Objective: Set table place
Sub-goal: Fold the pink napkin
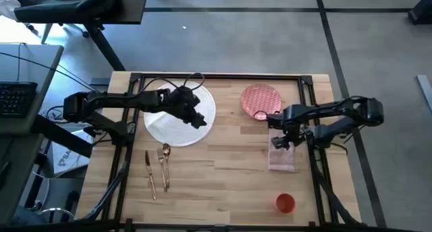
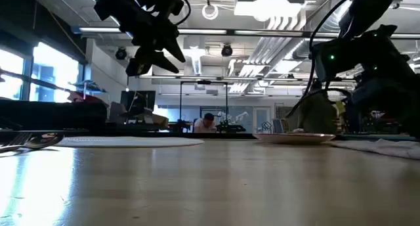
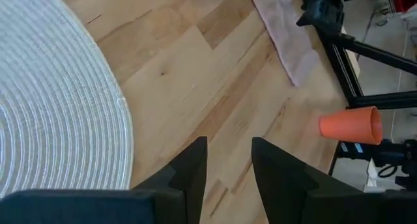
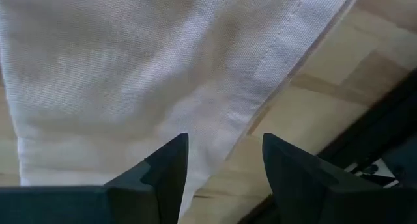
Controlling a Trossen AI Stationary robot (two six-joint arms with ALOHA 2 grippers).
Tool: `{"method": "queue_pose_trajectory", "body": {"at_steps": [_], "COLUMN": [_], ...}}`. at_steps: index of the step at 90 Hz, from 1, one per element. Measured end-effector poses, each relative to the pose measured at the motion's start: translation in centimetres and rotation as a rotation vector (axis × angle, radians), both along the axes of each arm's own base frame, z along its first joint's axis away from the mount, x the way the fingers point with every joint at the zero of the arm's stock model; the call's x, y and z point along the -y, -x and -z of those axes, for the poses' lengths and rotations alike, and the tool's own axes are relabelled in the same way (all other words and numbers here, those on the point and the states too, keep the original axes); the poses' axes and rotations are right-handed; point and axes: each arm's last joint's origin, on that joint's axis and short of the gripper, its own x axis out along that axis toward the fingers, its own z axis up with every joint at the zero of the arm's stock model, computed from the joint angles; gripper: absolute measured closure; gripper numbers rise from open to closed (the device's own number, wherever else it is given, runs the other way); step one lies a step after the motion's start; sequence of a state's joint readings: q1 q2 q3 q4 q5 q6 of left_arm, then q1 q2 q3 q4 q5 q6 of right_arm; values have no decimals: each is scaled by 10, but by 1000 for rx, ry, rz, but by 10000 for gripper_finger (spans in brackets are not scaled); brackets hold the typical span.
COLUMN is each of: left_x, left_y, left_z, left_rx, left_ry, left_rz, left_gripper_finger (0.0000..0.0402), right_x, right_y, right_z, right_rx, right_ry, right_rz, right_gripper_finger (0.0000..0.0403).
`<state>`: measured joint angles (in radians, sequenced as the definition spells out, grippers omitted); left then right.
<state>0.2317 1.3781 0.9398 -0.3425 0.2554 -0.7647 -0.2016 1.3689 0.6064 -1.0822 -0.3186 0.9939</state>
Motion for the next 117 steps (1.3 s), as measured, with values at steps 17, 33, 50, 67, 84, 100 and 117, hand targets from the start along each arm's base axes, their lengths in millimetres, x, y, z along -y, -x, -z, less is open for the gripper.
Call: {"method": "queue_pose_trajectory", "body": {"at_steps": [17,33,50,67,84,100,117], "left_x": [0,0,1,5,7,8,7], "left_y": [0,0,0,-1,-1,2,3], "left_z": [0,0,0,0,0,2,2], "left_rx": [4,6,6,7,13,-5,-13], "left_ry": [-27,-43,-42,-50,-85,-68,-63], "left_rz": [27,44,48,71,133,185,181], "left_gripper_finger": [298,298,298,298,298,298,298], "right_x": [0,1,-5,-26,-42,-51,-58], "right_y": [-1,-1,-2,-3,4,4,-1], "right_z": [0,1,0,-2,16,23,30], "right_rx": [-4,-5,-13,-73,-102,-90,19], "right_ry": [15,37,-34,-121,-171,-148,-152], "right_rz": [24,31,89,128,189,208,184], "right_gripper_finger": [280,309,276,223,216,236,276]}}
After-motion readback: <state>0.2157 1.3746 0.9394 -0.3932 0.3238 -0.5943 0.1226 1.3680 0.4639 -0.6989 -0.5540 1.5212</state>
